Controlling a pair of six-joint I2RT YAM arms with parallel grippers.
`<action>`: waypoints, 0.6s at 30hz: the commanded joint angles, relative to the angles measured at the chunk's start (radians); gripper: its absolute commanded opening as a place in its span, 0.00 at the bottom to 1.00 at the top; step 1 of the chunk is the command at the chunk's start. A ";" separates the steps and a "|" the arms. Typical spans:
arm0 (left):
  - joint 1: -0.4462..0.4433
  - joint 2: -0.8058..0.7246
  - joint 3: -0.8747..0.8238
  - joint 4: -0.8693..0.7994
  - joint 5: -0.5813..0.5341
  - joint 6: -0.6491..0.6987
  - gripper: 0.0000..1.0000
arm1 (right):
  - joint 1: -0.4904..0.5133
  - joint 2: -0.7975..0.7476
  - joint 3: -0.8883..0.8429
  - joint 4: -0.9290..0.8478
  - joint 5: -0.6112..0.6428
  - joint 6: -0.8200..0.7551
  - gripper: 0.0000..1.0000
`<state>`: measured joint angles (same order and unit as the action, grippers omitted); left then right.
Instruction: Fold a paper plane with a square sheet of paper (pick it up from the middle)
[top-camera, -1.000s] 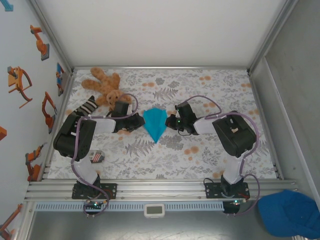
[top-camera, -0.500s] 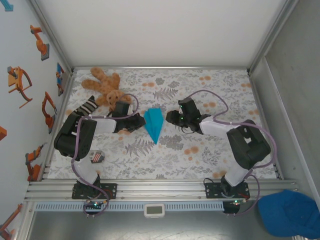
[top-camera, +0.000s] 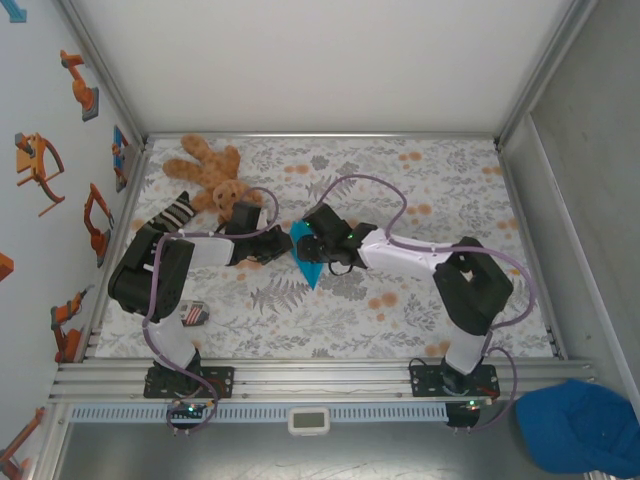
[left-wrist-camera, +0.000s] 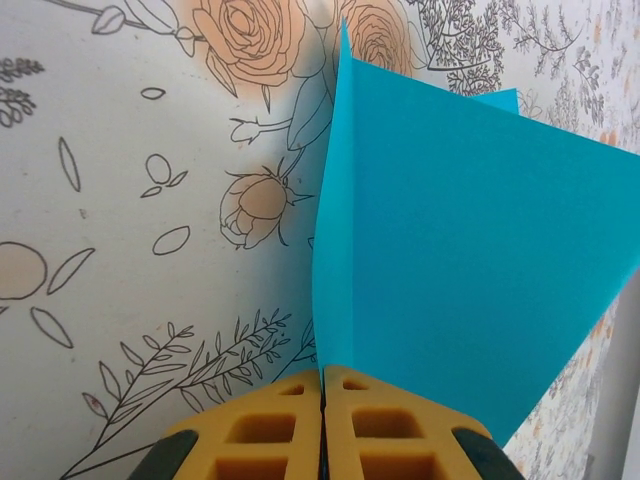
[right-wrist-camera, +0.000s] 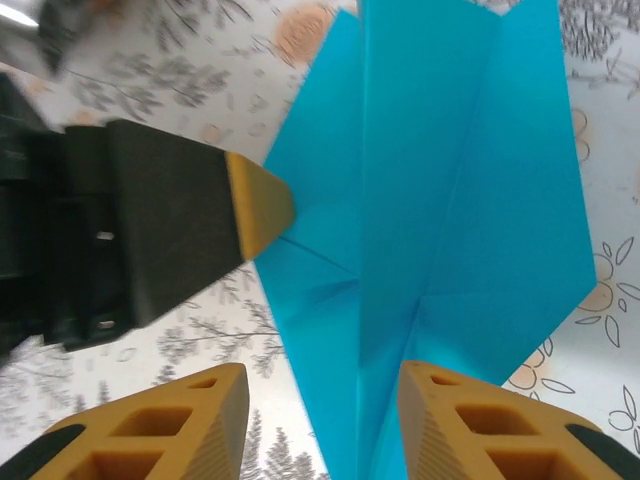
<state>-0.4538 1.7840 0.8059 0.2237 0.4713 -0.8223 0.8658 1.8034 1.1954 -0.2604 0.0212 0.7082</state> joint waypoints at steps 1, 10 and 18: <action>-0.008 -0.037 0.024 -0.007 0.011 -0.014 0.08 | 0.007 0.033 0.041 -0.095 0.055 -0.001 0.46; -0.008 -0.045 0.030 -0.014 0.015 -0.018 0.08 | 0.010 0.092 0.066 -0.095 0.019 -0.004 0.50; -0.012 -0.045 0.036 -0.018 0.022 -0.020 0.08 | 0.010 0.126 0.090 -0.065 -0.049 -0.016 0.54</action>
<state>-0.4580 1.7672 0.8177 0.2188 0.4725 -0.8314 0.8677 1.9202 1.2526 -0.3317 -0.0071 0.7052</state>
